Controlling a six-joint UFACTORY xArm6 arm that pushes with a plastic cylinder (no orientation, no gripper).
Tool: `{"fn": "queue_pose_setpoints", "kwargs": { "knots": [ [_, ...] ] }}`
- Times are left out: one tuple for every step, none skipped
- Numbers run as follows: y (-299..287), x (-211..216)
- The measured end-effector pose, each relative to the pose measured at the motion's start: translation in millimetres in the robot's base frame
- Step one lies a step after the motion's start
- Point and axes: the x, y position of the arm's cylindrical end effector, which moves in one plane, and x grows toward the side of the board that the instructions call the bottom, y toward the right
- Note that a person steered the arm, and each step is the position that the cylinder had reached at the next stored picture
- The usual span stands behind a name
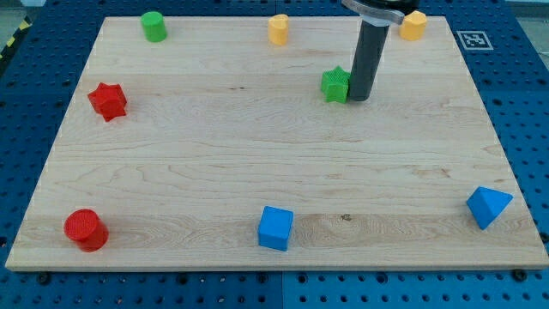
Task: Move the green star towards the yellow heart
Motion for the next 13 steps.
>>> {"fn": "queue_pose_setpoints", "kwargs": {
  "knots": [
    [0, 0],
    [0, 9],
    [0, 11],
    [-14, 11],
    [-38, 7],
    [-48, -21],
    [-53, -60],
    [-59, -87],
    [-60, -90],
    [-60, -78],
    [-42, -40],
    [-77, -34],
    [-138, -34]
  ]
}}
